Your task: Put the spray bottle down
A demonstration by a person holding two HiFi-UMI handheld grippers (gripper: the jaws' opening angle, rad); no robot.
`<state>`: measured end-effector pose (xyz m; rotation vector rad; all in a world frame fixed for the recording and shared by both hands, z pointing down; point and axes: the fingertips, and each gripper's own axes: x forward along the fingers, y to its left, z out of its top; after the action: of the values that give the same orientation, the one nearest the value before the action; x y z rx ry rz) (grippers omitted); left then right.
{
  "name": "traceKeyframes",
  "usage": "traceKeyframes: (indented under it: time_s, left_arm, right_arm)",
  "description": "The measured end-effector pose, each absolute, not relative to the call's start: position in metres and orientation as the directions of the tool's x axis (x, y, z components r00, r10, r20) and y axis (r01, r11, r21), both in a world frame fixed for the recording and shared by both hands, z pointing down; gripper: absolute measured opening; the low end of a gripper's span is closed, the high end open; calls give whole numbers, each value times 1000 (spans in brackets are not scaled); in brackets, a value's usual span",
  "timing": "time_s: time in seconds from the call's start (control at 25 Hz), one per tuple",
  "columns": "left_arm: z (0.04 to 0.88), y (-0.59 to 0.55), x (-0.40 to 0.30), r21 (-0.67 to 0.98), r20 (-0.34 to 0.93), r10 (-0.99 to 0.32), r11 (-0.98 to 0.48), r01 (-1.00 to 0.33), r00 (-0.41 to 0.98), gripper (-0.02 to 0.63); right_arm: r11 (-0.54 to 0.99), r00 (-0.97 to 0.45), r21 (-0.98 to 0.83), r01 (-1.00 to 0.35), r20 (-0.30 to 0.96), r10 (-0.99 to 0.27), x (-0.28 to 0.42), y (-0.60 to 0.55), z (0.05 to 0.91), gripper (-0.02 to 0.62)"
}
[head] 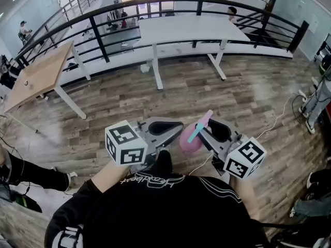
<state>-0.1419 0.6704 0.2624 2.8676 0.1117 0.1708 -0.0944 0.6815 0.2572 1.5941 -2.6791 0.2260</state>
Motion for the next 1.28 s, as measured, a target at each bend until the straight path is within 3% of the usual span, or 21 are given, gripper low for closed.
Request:
traceKeyframes:
  time_s: [0.44,1.0,1.28]
  left_arm:
    - [283,545,-118,280,84,76,-959,49,994,8]
    - [302,210,-59,308,172,46,-952,-9,984,8]
    - [308,95,-49,338,175,42,-941,-20,984,8]
  right_arm:
    - [460,-473,-125,-879,113,-874,-66,558,282,133]
    - [415,-452,-225,-882,153,-879,6,227,298,133]
    - [396,-438,-230,-889,173,-882,23,113,306,133]
